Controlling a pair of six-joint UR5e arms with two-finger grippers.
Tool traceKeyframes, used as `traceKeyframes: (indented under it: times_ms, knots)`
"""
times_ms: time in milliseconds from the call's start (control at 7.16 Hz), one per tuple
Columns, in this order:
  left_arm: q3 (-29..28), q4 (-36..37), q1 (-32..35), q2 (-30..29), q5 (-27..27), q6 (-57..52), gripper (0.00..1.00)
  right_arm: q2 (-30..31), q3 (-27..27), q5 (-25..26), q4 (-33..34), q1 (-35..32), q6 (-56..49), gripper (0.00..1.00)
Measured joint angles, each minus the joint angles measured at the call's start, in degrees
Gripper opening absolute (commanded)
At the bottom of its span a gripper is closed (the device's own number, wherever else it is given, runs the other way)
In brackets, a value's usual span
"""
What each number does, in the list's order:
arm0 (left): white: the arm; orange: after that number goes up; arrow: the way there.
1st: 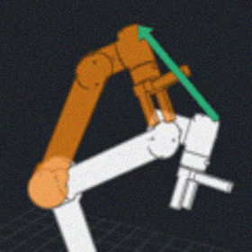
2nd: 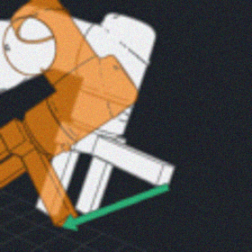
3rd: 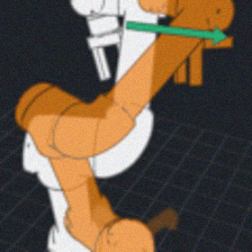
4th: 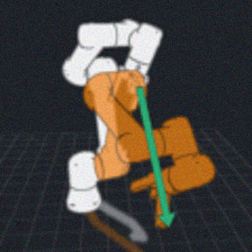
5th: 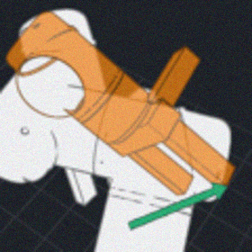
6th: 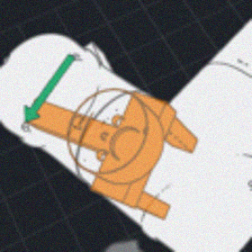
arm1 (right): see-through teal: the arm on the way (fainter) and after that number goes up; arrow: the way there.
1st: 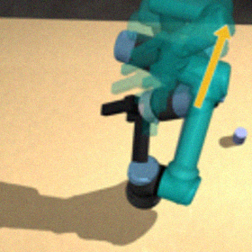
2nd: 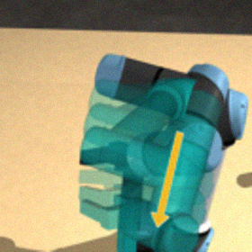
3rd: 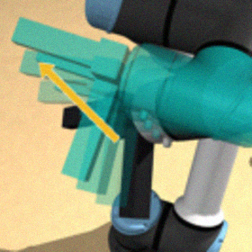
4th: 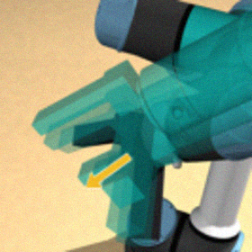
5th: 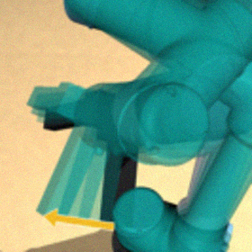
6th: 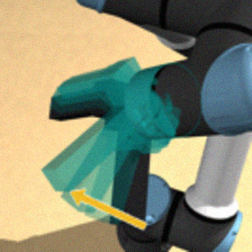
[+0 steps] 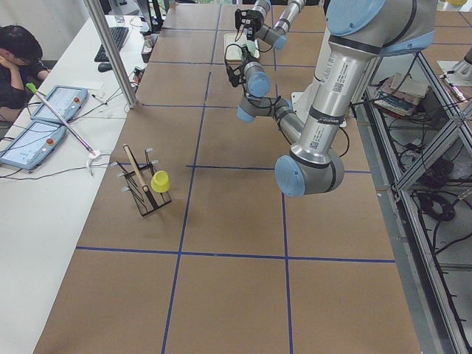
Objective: Left arm grabs green cup and hands to right arm on tray
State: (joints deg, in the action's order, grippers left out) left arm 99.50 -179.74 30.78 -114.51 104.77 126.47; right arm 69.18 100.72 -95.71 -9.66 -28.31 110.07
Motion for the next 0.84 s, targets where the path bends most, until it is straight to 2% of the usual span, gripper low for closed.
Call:
traceKeyframes:
  times_ms: [699,838]
  knots:
    - [-0.4,0.0,-0.4,-0.5,0.0,0.1,0.34,-2.1,-0.5,0.1,1.8,1.0,0.1,0.93]
    - [-0.3,0.0,-0.5,-0.6,0.0,0.1,0.34,-2.2,-0.5,0.0,2.4,1.0,0.1,0.88]
